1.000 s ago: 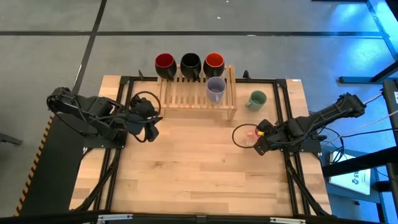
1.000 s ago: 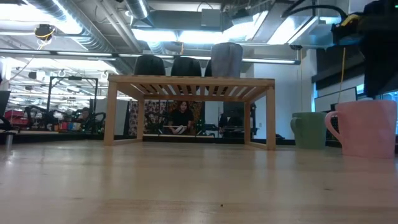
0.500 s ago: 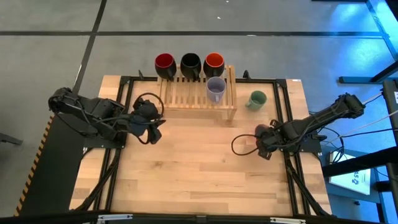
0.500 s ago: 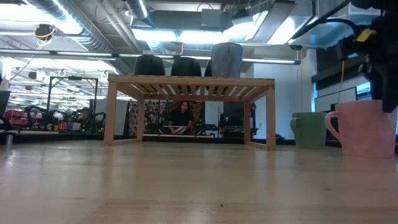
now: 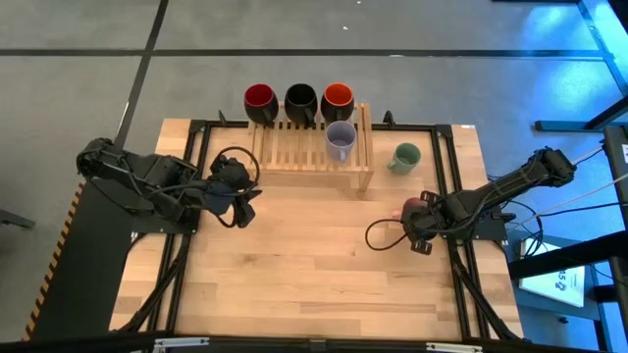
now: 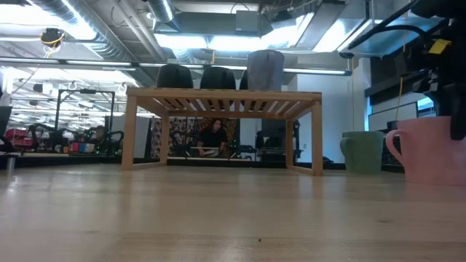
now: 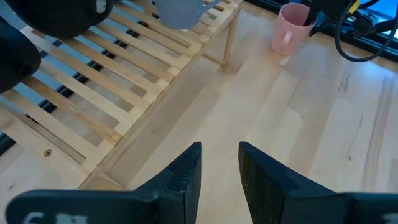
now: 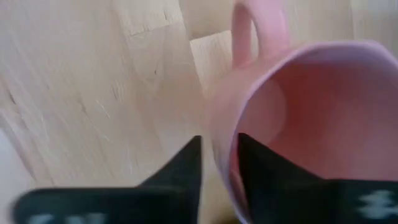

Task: Place coffee mugs
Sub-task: Put the pink mug on the shelf

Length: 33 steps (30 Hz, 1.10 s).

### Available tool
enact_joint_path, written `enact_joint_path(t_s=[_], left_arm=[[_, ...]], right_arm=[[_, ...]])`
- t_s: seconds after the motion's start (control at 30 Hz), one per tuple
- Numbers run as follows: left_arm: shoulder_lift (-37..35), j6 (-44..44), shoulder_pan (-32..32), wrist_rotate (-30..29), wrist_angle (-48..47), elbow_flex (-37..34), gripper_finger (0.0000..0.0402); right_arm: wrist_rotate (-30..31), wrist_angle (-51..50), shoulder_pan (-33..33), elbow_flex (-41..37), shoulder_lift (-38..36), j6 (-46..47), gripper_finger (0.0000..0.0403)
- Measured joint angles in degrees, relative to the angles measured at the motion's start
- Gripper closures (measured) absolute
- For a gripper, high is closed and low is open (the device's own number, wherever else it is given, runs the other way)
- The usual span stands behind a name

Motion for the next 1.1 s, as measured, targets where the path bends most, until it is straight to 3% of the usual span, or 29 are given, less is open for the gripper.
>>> enact_joint_path(t_s=[0.13,0.4,0.67,0.9,1.1], left_arm=[[0.0,0.0,0.0,0.7,0.0,0.0,0.0302],[0.0,0.2,0.0,0.8,0.2,0.0,0.0302],[3.3,1.8,-1.6,0.2,5.5,0.0,0.0302],[8.5,5.0,-1.7,0.1,14.1,0.0,0.0300],[11.8,10.4,0.3,2.4,20.8,0.0,0.0267]], right_arm=[[-0.2,0.4,0.0,0.0,0.0,-2.0,0.0389],[-1.1,4.6,0.0,1.3,0.0,-7.2,0.0396],[1.5,17.2,0.0,9.3,0.3,-12.9,0.0399],[4.5,24.5,0.0,18.2,7.3,-17.0,0.0401],[4.1,26.8,-1.0,26.3,14.7,-22.0,0.0401]])
